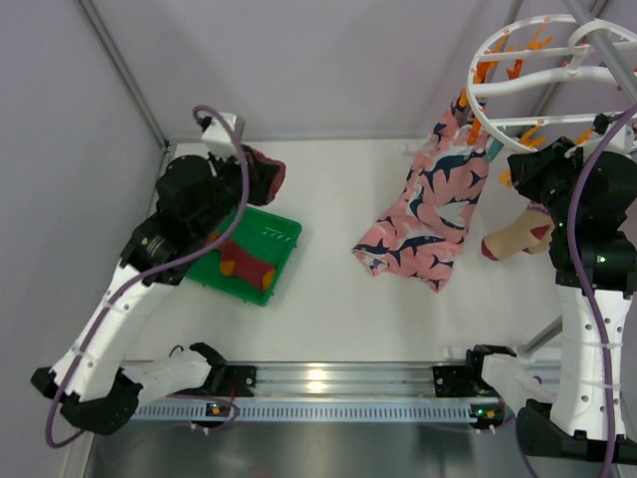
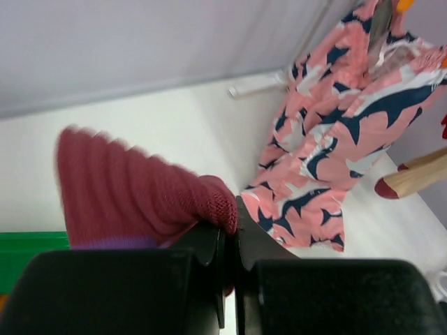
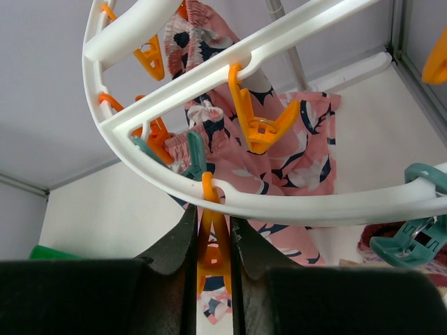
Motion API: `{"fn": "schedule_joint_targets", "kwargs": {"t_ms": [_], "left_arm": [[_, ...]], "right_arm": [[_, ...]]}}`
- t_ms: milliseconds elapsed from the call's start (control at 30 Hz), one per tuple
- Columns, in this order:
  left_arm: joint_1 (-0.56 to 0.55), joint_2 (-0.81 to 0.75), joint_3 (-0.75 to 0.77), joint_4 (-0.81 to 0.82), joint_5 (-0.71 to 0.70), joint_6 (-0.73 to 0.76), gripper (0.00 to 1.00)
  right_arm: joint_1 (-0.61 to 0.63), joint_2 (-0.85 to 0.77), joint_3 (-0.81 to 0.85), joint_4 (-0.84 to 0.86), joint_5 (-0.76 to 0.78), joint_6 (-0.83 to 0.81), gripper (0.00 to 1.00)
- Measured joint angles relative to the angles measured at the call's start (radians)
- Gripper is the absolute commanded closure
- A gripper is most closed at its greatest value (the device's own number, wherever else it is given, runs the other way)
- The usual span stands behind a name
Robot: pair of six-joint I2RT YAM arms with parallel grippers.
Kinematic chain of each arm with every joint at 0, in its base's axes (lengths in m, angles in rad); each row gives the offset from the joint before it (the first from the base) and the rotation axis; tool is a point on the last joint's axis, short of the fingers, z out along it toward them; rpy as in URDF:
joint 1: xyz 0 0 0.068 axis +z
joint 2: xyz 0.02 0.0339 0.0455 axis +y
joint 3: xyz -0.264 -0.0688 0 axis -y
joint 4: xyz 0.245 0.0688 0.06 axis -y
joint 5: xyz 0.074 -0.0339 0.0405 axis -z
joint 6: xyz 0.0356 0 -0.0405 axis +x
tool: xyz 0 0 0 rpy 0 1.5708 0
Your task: Remove the socks clipped to the hanger
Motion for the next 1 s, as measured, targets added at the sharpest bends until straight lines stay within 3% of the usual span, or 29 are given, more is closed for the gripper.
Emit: {"fn": "schedule_joint_targets", "kwargs": {"t_ms": [200,500,1000], "left_arm": [[-0.011,-0.164,-0.059,-0.022,-0.222,0.104,1.0],[-0.009,-0.154,-0.315,-0.135,-0.449,0.072,1.0],[0.031,-0.134,-0.395,-0.166,-0.53,-0.01,1.0]], "right_arm": [[0.0,0.0,0.0,0.0,-0.003,-0.001,1.0],[0.0,-0.007,-0.02,0.018,-0.037,0.0,1.0],[0.0,-0.006,-0.047,0.068,-0.11,0.008,1.0]]}}
